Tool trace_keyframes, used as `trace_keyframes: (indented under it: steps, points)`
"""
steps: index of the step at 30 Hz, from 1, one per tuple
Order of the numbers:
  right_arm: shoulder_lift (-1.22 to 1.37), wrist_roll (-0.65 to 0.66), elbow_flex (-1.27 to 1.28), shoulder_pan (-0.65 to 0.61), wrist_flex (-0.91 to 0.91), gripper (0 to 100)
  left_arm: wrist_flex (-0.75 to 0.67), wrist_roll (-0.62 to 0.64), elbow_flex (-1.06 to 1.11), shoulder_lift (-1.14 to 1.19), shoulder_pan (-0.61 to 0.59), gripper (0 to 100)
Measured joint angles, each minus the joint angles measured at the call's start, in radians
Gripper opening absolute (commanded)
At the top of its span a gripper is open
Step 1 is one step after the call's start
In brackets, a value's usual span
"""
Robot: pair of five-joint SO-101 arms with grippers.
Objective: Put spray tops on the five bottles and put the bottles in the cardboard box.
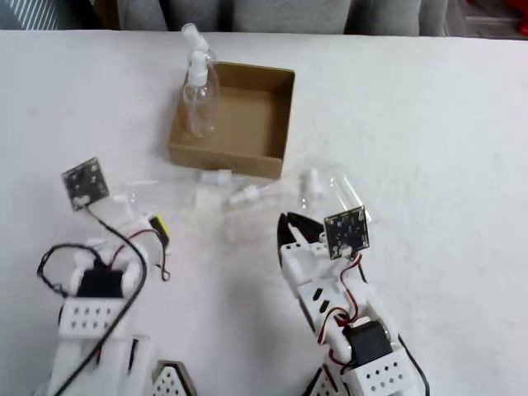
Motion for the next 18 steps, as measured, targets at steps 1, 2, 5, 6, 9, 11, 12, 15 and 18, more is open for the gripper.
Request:
trace_keyframes:
  steps: [1,2,5,6,9,11,12,15,18]
  points:
    - [0.0,0.0,0.0,0.0,0.0,1.7,0.017,0.003,0.005,-0.051,0.0,2]
    - [0.0,0.0,0.0,0.0,0.0,1.7,0.029,0.005,0.006,-0.089,0.0,2]
    - [0.0,0.0,0.0,0.0,0.0,1.7,0.037,0.006,0.006,-0.127,0.0,3]
    - [0.0,0.0,0.0,0.0,0.0,1.7,0.037,0.006,0.006,-0.127,0.0,5]
    - [0.0,0.0,0.0,0.0,0.0,1.7,0.009,0.008,0.006,-0.071,-0.009,13]
    - [0.0,0.0,0.0,0.0,0.005,1.7,-0.009,0.023,0.002,-0.005,-0.028,16]
    - [0.0,0.0,0.0,0.0,0.012,1.7,-0.014,0.041,-0.009,0.035,-0.035,16]
    - [0.0,0.0,0.0,0.0,0.023,1.7,-0.017,0.094,-0.089,0.173,-0.063,13]
    - [0.0,0.0,0.0,0.0,0.035,1.7,-0.017,0.155,-0.19,0.313,-0.077,13]
